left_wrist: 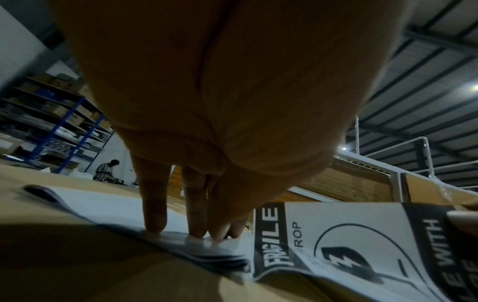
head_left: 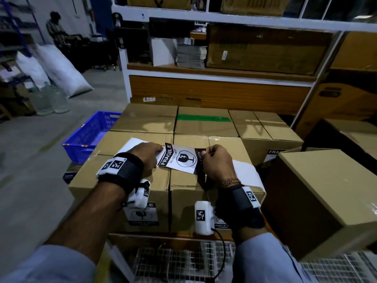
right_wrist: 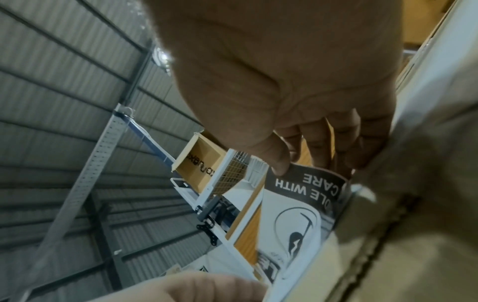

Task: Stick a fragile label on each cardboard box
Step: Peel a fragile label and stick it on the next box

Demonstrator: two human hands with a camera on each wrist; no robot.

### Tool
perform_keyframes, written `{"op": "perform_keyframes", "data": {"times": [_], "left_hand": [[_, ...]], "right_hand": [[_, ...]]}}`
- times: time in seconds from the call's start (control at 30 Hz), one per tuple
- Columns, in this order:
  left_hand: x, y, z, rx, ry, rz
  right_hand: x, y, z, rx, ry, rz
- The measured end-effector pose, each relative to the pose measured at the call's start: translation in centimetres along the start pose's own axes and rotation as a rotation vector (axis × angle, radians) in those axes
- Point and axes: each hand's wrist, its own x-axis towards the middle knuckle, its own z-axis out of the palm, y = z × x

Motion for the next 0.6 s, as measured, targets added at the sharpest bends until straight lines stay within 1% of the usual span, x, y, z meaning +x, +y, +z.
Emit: {"op": "perform_keyframes", "data": {"times": [0.3,0.4,0.5,0.6], "left_hand": [[0.3,-0.2,0.2,0.010,-0.006,0.024],[0.3,-0.4,0.1,0.024,0.011,0.017],[0.4,-0.8,0.1,-0.009,-0.030,-0.019],[0.2,-0.8,0.1,-0.018,-0.027,-0.041]], "right_hand": [[-1.8,-0.7,-0.8,0.063,0.039,-0.062],[-2.3,-0.8,-0.8,0.065,0.082,-0.139],[-2.7,-0.9,-0.7,0.075,0.140,-0.227],[-3.4,-1.0,-0.7,0.105,0.162,-0.288]]}}
